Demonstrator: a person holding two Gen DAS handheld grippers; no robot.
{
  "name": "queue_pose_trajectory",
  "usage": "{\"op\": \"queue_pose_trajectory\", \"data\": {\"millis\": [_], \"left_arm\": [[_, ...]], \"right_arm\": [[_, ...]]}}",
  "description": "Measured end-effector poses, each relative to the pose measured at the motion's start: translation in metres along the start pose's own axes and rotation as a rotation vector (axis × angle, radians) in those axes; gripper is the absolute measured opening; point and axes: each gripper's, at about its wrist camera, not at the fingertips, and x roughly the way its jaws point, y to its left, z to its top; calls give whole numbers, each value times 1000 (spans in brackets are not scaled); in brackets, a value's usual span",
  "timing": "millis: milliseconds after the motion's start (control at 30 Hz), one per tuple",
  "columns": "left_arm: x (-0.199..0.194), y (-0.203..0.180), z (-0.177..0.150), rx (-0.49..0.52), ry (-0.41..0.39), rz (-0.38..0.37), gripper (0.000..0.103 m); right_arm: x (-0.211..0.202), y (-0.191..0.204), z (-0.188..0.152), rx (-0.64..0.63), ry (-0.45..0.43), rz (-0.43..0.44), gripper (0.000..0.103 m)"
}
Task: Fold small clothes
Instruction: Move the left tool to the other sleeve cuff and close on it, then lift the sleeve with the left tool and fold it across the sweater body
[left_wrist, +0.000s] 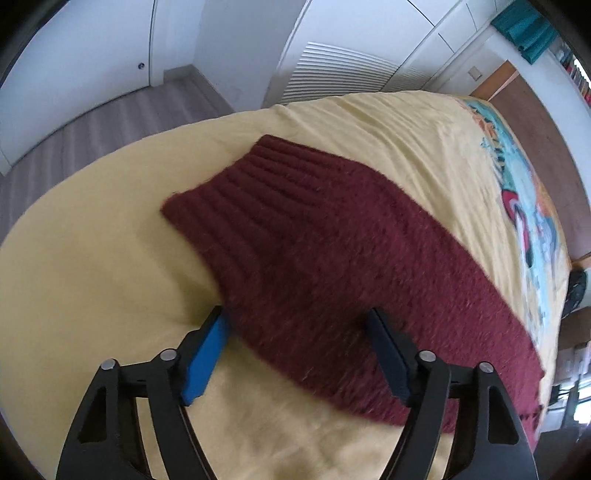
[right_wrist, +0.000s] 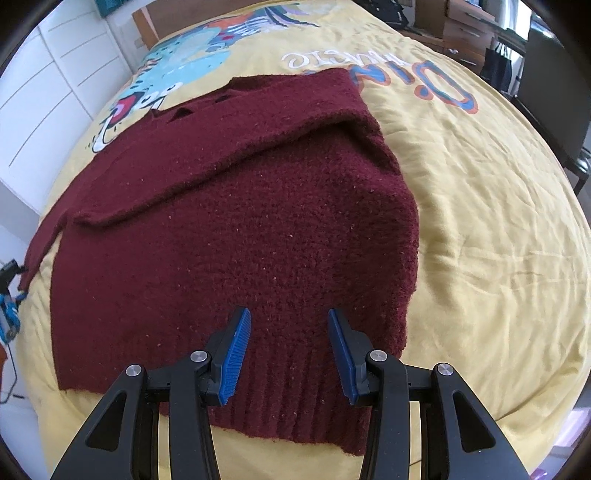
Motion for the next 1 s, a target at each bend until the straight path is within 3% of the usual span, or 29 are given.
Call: {"op": "queue_pose_trajectory", "data": {"millis": [200,400,467,667,1000], "left_arm": [[1,3,11,-46,2,-67,60],[-2,10,15,-79,8,-95,33],[-4,12,15,-82,13,-108,19],[-12,4,18,-53,5,-107,12],[-28,-30,19,-20,-5,-152,11]], "right_arm": [[3,1,1,-2,4,1,45],[4,1,1,-3,8,3,45],[5,1,0,-6,10,4,45],[8,2,-3,-8,17,13,45],[2,-8,-8,4,-2,33,45]]}}
